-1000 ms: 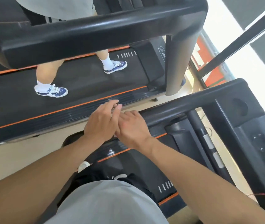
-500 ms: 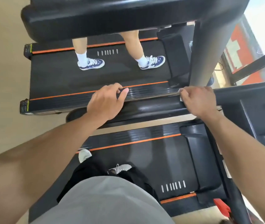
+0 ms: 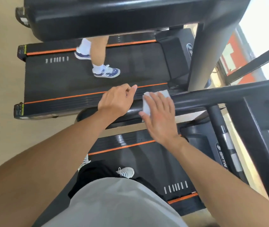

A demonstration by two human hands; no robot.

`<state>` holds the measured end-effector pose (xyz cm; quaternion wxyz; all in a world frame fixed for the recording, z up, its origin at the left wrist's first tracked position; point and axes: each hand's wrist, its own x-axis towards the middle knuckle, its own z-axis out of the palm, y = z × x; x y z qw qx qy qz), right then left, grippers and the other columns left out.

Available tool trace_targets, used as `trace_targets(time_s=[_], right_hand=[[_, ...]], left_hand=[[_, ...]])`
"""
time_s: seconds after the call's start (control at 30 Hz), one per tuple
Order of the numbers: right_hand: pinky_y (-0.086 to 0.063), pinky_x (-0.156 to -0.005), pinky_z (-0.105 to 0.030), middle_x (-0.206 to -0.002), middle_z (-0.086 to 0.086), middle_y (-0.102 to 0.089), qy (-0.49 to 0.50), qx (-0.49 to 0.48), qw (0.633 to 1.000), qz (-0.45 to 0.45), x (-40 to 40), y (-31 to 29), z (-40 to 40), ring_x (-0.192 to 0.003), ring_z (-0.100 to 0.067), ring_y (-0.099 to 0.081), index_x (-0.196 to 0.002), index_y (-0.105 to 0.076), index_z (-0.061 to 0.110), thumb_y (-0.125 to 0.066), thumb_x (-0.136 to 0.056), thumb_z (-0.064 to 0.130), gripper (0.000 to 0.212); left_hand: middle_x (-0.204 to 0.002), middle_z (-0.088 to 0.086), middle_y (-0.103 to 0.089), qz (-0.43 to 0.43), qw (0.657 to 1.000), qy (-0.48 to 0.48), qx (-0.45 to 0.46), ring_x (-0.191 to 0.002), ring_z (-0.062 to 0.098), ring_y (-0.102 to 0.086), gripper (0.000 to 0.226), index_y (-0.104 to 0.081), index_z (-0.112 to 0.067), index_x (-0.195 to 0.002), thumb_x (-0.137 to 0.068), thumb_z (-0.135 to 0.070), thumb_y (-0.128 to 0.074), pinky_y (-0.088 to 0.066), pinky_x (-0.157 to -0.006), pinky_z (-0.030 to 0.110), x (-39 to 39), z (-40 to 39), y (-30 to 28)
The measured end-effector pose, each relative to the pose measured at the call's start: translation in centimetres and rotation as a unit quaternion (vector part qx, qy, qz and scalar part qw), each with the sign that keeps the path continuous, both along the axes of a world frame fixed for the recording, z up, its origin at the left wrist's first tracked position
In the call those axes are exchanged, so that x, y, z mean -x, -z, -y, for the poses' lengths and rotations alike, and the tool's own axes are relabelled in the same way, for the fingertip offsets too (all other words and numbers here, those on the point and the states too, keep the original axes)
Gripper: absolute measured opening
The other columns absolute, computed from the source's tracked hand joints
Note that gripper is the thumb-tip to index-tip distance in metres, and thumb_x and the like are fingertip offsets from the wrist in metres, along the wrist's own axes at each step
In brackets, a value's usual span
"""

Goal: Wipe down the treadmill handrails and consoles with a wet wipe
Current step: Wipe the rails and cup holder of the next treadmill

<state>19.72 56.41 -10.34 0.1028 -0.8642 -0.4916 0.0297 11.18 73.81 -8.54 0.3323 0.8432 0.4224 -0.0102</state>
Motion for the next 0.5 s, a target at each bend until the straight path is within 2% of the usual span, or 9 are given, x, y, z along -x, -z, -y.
trace_targets(time_s=[0.1,0.17,0.27,0.33,0.4,0.47,0.5], right_hand=[[-0.008,-0.127,-0.048,-0.162,-0.002,-0.036,-0.030,-0.018,0.999,-0.024,4.2,0.6,-1.8,-0.155,-0.028,-0.019,-0.153,-0.042,0.016,-0.028,-0.106,0.053,0.062],[-0.006,-0.127,-0.048,-0.164,-0.005,-0.033,-0.034,-0.044,0.997,-0.044,6.5,1.1,-2.2,-0.157,-0.029,-0.013,-0.153,-0.043,0.015,-0.032,-0.107,0.046,0.057],[0.000,-0.128,-0.044,-0.168,-0.002,-0.023,0.002,-0.083,0.992,-0.090,9.8,1.7,-2.2,-0.158,-0.025,-0.001,-0.157,-0.036,0.018,-0.035,-0.108,0.034,0.051],[0.001,-0.128,-0.042,-0.169,0.002,-0.017,0.047,-0.121,0.984,-0.125,11.4,2.1,-2.7,-0.158,-0.022,0.002,-0.159,-0.033,0.019,-0.033,-0.110,0.027,0.050],[-0.002,-0.128,-0.045,-0.170,0.003,-0.014,0.101,-0.153,0.974,-0.135,11.7,2.8,-3.6,-0.158,-0.022,0.001,-0.159,-0.032,0.019,-0.031,-0.110,0.022,0.049],[-0.006,-0.128,-0.047,-0.170,0.002,-0.007,0.197,-0.173,0.957,-0.124,10.6,3.1,-4.7,-0.158,-0.021,0.004,-0.161,-0.025,0.018,-0.028,-0.111,0.024,0.050],[-0.004,-0.128,-0.042,-0.170,0.005,-0.001,0.260,-0.192,0.936,-0.142,9.8,2.9,-5.1,-0.158,-0.017,0.009,-0.162,-0.019,0.019,-0.026,-0.112,0.027,0.051]], left_hand=[[-0.103,0.000,-0.068,-0.002,0.999,0.024,0.042,-0.102,0.031,-0.059,0.060,-0.058,-0.028,-0.085,-0.096,-0.071,-0.018,-0.043,-0.088,0.044,0.1,-0.4,0.0],[-0.107,-0.007,-0.070,0.034,0.995,0.022,0.092,-0.108,0.025,-0.061,0.063,-0.066,-0.030,-0.097,-0.096,-0.070,-0.017,-0.043,-0.098,0.045,0.1,-0.9,-0.1],[-0.112,-0.014,-0.070,0.069,0.985,0.026,0.159,-0.112,0.016,-0.059,0.056,-0.068,-0.031,-0.111,-0.102,-0.063,-0.022,-0.040,-0.104,0.041,0.4,-1.4,-0.3],[-0.120,-0.012,-0.066,0.070,0.980,0.082,0.169,-0.119,0.017,-0.056,0.053,-0.064,-0.031,-0.119,-0.104,-0.058,-0.021,-0.037,-0.108,0.042,0.8,-1.8,-0.3],[-0.130,-0.013,-0.060,0.065,0.972,0.162,0.159,-0.126,0.015,-0.050,0.047,-0.057,-0.030,-0.129,-0.107,-0.051,-0.021,-0.033,-0.108,0.036,1.3,-2.1,0.0],[-0.144,-0.015,-0.051,0.058,0.957,0.263,0.111,-0.133,0.011,-0.045,0.053,-0.048,-0.032,-0.142,-0.105,-0.053,-0.018,-0.031,-0.106,0.029,1.5,-2.4,0.5],[-0.152,-0.014,-0.044,0.052,0.944,0.316,0.083,-0.139,0.011,-0.040,0.059,-0.040,-0.032,-0.150,-0.102,-0.057,-0.015,-0.030,-0.110,0.028,1.4,-2.4,0.4]])
